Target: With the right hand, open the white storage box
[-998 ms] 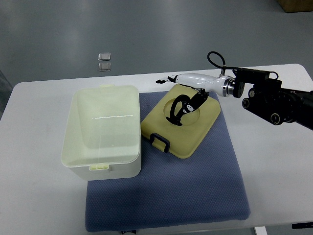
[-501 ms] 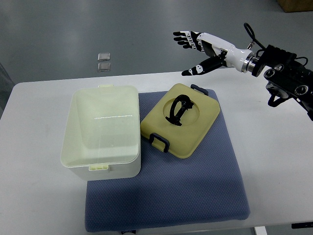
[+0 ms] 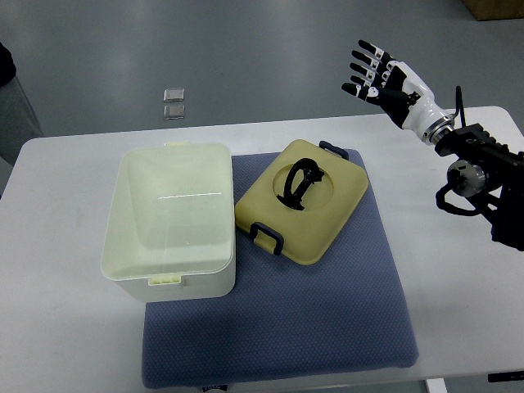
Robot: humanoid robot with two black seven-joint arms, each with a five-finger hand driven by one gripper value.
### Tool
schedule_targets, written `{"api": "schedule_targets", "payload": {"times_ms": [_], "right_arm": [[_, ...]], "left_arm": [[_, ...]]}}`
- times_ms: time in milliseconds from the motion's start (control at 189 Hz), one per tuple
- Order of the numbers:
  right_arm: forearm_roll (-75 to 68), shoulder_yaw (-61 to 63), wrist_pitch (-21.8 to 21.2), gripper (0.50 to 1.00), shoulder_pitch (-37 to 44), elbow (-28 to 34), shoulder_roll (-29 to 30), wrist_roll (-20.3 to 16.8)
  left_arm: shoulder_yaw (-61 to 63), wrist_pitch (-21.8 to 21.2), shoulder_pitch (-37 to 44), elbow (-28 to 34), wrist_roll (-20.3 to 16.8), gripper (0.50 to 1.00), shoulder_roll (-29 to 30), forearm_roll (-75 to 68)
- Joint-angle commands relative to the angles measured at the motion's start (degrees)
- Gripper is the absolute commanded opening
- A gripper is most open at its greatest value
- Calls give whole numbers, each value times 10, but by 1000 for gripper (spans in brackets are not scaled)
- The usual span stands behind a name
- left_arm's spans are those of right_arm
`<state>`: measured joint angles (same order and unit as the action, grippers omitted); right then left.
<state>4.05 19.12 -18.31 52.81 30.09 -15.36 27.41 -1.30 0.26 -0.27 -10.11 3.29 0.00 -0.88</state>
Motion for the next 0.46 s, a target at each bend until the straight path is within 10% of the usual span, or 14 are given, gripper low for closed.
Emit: {"api": "schedule_targets", "payload": {"times_ms": [0, 459], "right_arm": [[-16, 0, 2, 928, -10, -6, 10, -24], [-18, 9, 14, 928, -27, -10, 33, -1]], "left_arm": [[0, 0, 0, 0, 1, 1000, 0, 0], [0, 0, 0, 0, 1, 1000, 0, 0]]}}
